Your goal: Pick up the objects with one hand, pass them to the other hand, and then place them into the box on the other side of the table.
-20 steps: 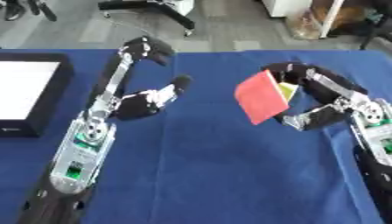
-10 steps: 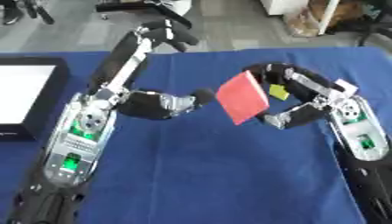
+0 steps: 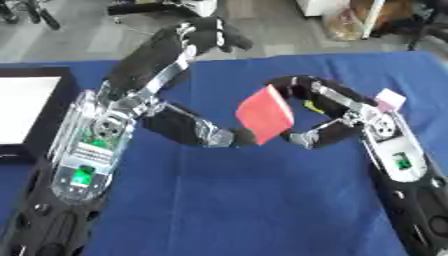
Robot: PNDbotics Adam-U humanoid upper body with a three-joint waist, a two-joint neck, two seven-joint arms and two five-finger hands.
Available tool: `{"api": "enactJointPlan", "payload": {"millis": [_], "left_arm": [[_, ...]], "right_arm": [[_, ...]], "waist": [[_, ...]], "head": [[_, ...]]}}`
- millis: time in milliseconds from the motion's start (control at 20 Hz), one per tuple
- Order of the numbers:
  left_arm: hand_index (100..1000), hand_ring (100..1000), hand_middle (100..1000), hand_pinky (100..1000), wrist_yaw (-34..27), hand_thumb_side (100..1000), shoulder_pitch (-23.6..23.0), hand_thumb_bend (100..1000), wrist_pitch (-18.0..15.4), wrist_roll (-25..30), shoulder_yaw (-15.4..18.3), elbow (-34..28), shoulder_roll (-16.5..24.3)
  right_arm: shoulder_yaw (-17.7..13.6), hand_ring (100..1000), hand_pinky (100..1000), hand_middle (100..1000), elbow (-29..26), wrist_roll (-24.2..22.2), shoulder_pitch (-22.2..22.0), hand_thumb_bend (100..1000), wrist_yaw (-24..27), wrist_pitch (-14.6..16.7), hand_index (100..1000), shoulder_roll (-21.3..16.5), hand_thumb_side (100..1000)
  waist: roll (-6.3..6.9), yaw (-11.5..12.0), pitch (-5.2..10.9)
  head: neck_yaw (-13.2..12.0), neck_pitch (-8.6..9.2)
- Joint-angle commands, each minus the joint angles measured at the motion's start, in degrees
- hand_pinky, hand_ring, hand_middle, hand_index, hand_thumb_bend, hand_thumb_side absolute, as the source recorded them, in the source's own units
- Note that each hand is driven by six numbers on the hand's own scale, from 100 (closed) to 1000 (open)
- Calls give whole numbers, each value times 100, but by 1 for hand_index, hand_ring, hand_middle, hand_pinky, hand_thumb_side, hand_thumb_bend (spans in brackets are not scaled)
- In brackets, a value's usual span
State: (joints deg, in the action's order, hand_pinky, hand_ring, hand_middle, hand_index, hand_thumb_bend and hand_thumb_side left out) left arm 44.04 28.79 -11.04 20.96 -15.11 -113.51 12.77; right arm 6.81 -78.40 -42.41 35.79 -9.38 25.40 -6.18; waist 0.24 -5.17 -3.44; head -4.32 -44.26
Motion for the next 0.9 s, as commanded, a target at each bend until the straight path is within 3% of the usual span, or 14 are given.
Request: {"api": "enactJointPlan", "payload": {"millis": [50,300,550,750,900], "left_arm": [[892,762,767,888,298,464,128,751,-218,-28,-14,-108,159],[911,790,791,906,760,447,165,773,-381,-144,-135,-108,150],[888,771,774,899,1216,456,69,753,-339,-387,-241,-108,57],[835,738,754,890,1499,501,-173,596,-78,-721,6,-108,-8],[798,702,732,874,1384,459,-475,455,170,-974,383,-108,44]], "right_arm": [[-54,774,788,753,-34,-340,120,100,-38,352,342,17,100],[-53,773,787,752,-14,-344,121,100,-59,335,338,60,100],[-50,773,787,752,3,-346,124,100,-76,331,339,67,100],[-68,773,787,752,-3,-327,115,100,-75,328,338,49,100],[-118,773,787,751,-31,-282,101,100,-75,320,338,5,100]], "waist": [[76,8,147],[69,10,143],[61,8,134],[46,12,130],[36,62,131]], "head": [[21,14],[24,14],[27,14],[59,14],[138,14]]}}
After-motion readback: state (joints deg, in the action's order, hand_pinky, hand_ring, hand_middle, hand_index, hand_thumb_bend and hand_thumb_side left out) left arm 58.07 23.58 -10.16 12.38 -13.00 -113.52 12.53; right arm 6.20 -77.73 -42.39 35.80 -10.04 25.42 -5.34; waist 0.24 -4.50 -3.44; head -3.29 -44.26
